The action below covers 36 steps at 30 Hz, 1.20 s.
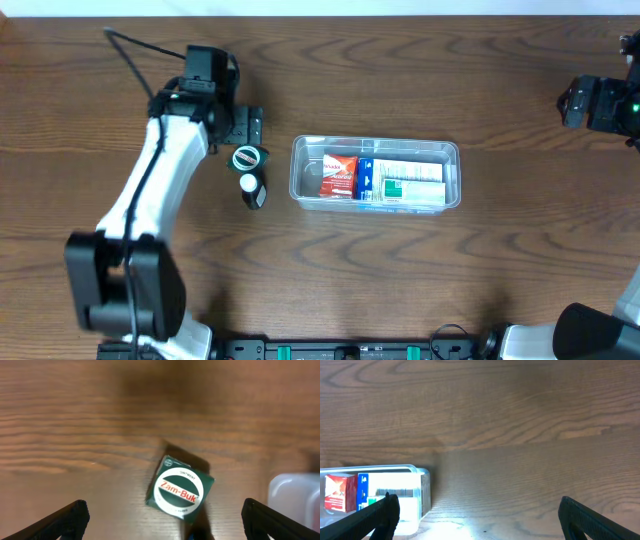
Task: Pack container
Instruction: 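Move left gripper back to green Zam-Buk box, then grasp green Zam-Buk box with left gripper and lift it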
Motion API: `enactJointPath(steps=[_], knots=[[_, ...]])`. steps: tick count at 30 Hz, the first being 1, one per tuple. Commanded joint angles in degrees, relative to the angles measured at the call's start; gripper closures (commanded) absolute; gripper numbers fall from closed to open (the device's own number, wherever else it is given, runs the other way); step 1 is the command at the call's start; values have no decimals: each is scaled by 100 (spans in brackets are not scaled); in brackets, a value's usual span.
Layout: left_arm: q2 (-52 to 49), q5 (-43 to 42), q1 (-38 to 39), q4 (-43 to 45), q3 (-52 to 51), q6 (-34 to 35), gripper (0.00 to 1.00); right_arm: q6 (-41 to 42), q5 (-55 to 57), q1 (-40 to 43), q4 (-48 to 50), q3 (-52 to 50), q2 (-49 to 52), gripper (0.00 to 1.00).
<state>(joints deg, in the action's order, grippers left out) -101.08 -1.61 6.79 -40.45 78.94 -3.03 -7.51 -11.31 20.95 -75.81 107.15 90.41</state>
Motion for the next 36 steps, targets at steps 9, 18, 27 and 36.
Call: enactJointPath(steps=[9,18,27,36], knots=[[-999,-315,-24,297,52,-1180,2,83,-4,42,-7,17,26,1],[-1506,-319,-24,280,0,-1394,2,83,-4,42,-7,17,26,1],[-1582,-313,-24,356,-105,-1556,1,83,-4,42,-4,17,26,1],[-1582,-219,-24,385,-105,-199,25,83,-4,42,-4,17,26,1]])
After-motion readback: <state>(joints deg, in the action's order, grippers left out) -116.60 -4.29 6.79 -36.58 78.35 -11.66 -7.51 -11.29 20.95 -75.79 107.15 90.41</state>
